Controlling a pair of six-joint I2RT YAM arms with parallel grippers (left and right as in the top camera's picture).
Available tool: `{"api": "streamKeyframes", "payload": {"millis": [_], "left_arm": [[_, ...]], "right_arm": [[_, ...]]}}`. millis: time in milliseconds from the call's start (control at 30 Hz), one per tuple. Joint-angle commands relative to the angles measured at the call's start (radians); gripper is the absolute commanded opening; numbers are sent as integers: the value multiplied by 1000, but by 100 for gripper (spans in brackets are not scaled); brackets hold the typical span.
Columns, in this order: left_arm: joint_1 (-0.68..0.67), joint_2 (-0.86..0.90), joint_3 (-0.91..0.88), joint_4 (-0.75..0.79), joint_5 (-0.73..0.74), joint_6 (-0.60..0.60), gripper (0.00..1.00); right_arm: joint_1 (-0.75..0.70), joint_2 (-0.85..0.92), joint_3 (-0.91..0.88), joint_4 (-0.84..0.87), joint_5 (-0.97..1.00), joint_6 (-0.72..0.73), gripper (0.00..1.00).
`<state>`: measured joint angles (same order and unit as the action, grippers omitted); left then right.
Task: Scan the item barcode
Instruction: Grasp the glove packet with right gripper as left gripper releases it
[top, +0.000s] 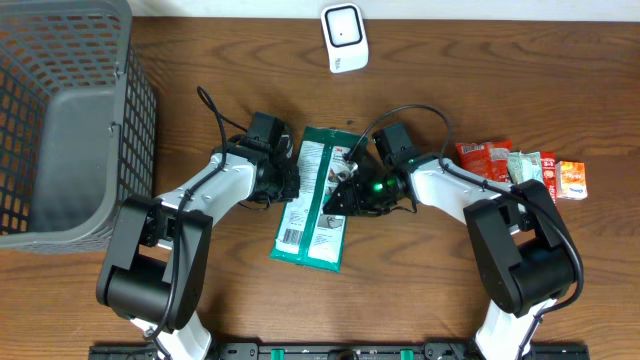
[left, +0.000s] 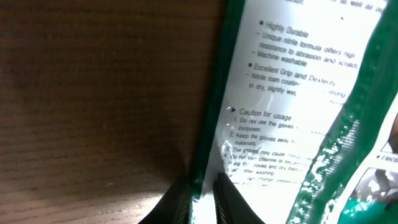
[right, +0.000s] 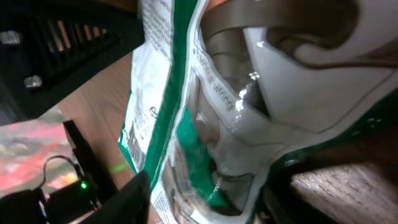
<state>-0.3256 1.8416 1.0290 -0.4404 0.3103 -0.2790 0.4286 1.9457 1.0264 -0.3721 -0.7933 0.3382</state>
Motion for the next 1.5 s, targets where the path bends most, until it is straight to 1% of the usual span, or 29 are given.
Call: {"api": "streamKeyframes", "payload": {"millis": [0,100,300,400,433,500,567,600,633,767,1067,1167,1300,1467], "left_arm": [[-8,48,-56,-20,-11,-12,17],[-8,48,-56,-16,-11,-12,17],[-8,48,-56,-10,-11,-16,17],[-8,48,-56,-10,-11,-23,17],[-8,48,-56,-10,-11,-23,17],[-8,48,-56,-10,-11,-23,17],[-8,48,-56,-10,-11,-23,17],[-8,48,-56,-10,-11,-24,17],[-8,48,-56,-10,-11,-31,17],[-10,48,-56,-2,-11,-34,17],[-48,48,-56,10,-12,-34,17],[-60,48,-56,13,-23,-34,17],[-60,48,-57,13,-27,-34,17],[-60,47,-56,3,-26,-34,17]], "right_arm": [[6,24,-17,15,-10,10,43],[16,24,-18,33,-10,11,41],[42,24,-32,105,-9,37,44],[50,24,-34,134,-8,43,43],[51,24,-34,138,-8,43,42],[51,24,-34,145,-9,43,35],[51,24,-34,147,-9,43,22],[51,24,-34,149,-9,43,18],[51,24,-34,157,-10,44,17],[51,24,-34,180,-21,51,20],[64,24,-34,215,-20,51,24],[76,24,-34,231,-19,51,19],[77,24,-34,226,11,51,1],[77,24,-34,218,37,29,1]]}}
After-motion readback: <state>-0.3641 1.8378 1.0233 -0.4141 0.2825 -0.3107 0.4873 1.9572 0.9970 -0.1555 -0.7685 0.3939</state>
